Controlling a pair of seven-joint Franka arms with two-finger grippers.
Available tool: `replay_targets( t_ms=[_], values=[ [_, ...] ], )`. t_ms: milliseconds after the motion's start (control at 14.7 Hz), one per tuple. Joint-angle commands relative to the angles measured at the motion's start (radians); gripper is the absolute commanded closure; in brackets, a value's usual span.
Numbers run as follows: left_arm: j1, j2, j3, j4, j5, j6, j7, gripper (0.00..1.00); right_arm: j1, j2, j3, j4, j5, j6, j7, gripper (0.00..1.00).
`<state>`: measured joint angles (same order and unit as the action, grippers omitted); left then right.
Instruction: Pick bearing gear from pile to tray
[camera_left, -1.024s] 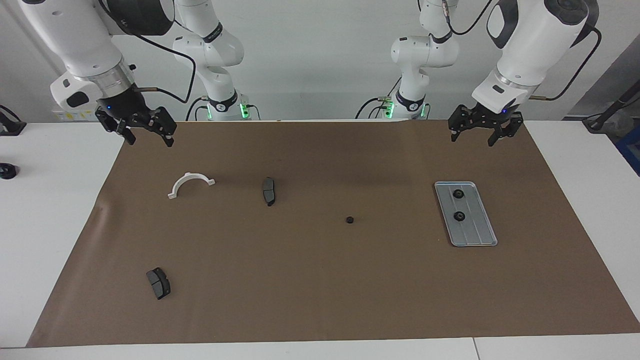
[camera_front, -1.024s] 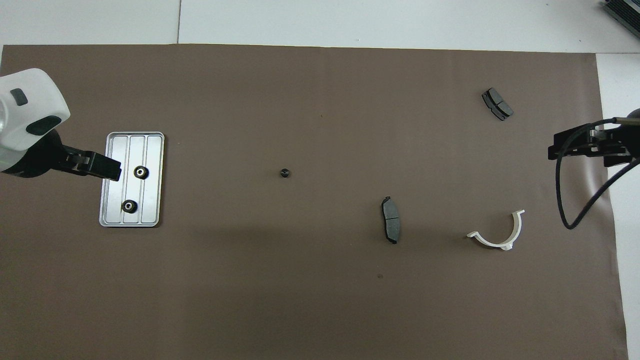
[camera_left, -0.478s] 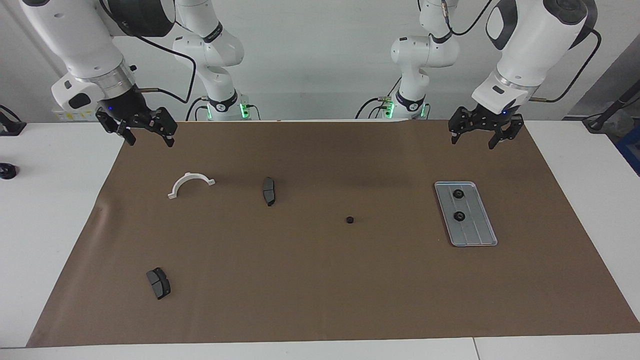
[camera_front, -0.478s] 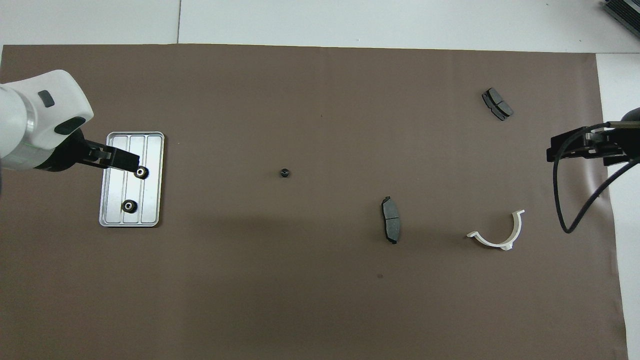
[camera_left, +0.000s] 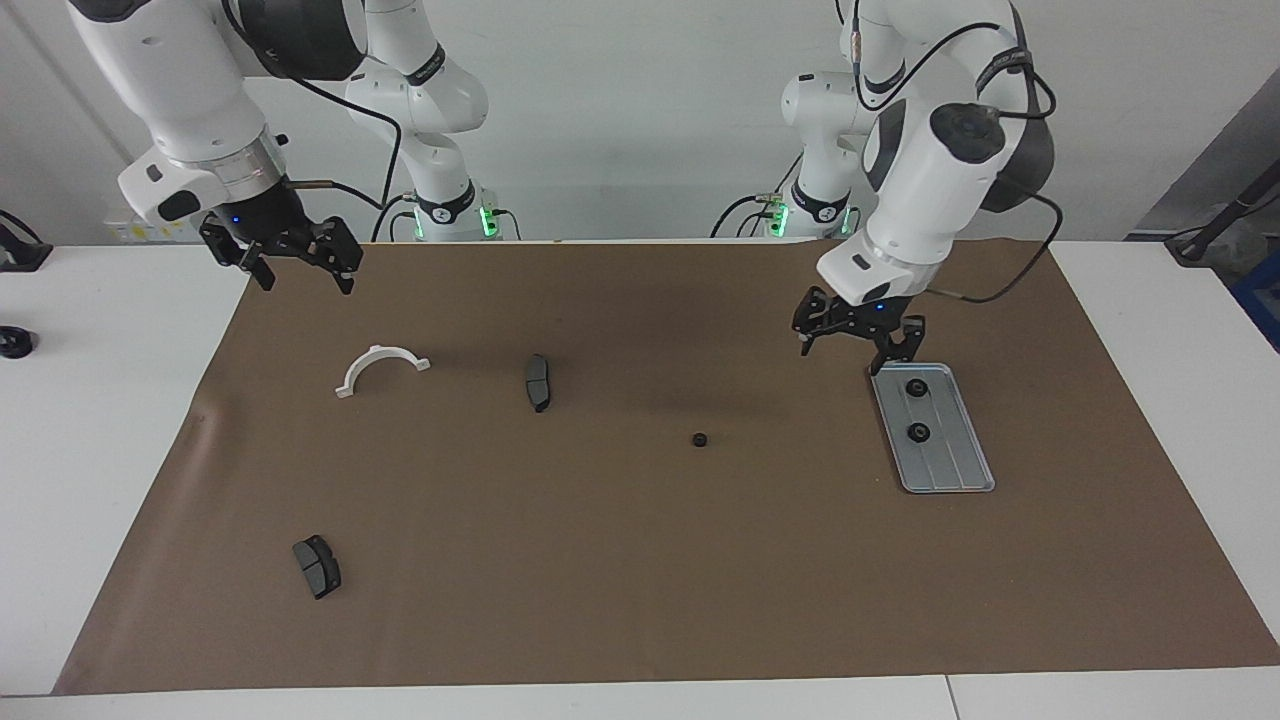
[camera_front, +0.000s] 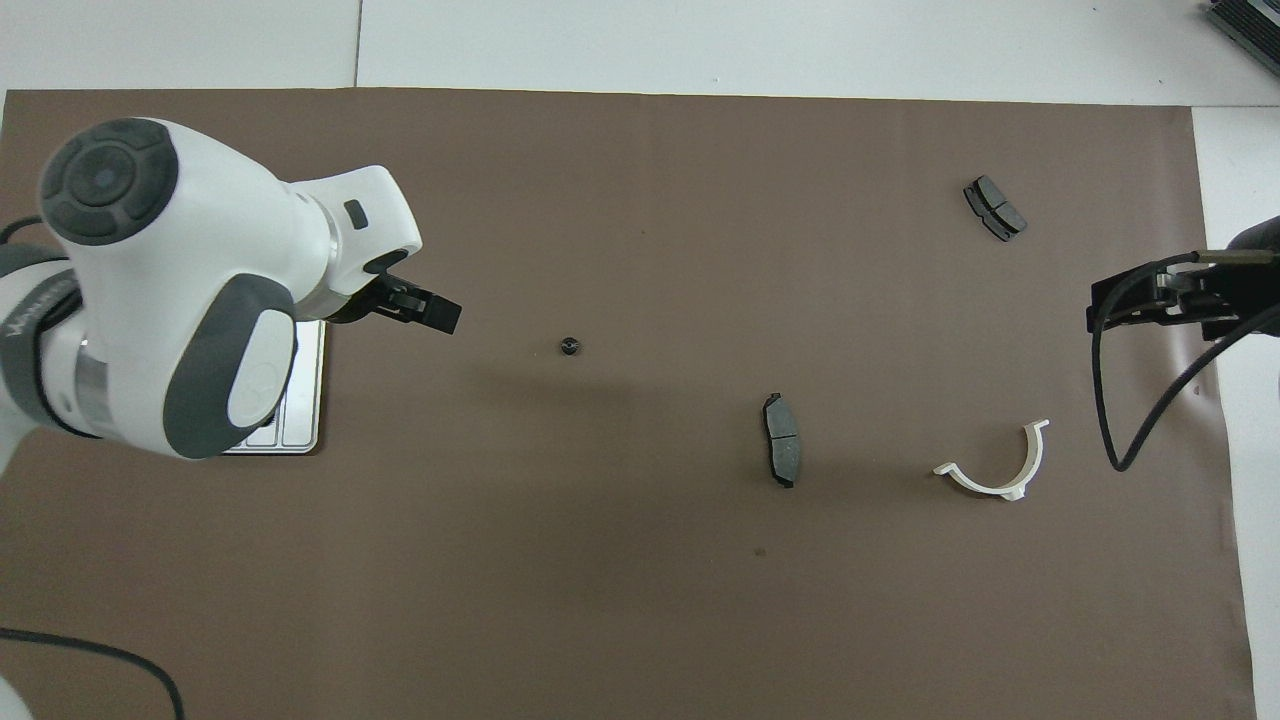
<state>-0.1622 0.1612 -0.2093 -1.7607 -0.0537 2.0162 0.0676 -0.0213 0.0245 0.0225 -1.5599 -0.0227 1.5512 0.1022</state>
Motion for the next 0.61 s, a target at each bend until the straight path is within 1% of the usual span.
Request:
replay_targets(
  t_ms=[0,136,205,273,341,409,546],
  values=[
    [0.000,0.069,-0.062,0.009,0.003,0.070,-0.086,0.00,-0.012,-0.014,0.004,0.027,0.012,-0.022,0.025,0.00],
    [-0.006,0.145,-0.068,0.024,0.006,0.145,-0.092,0.00,-0.017,-0.029,-0.004,0.029,0.012,-0.026,0.021,0.00],
    [-0.008,0.184,-0.087,0.035,0.018,0.168,-0.095,0.00,-0.017,-0.052,-0.007,0.018,0.014,-0.036,0.019,0.00],
    [-0.008,0.217,-0.116,0.050,0.062,0.186,-0.118,0.00,-0.016,-0.075,-0.007,-0.009,0.014,-0.051,0.021,0.00],
    [-0.008,0.245,-0.143,0.056,0.133,0.209,-0.165,0.00,-0.016,-0.109,-0.007,-0.069,0.012,-0.030,0.024,0.00],
    [-0.008,0.273,-0.174,0.053,0.199,0.246,-0.225,0.00,-0.016,-0.126,-0.009,-0.104,0.012,0.012,0.027,0.00],
    [-0.008,0.316,-0.214,0.044,0.228,0.291,-0.302,0.00,-0.016,-0.127,-0.009,-0.103,0.012,0.024,0.025,0.00]
  ],
)
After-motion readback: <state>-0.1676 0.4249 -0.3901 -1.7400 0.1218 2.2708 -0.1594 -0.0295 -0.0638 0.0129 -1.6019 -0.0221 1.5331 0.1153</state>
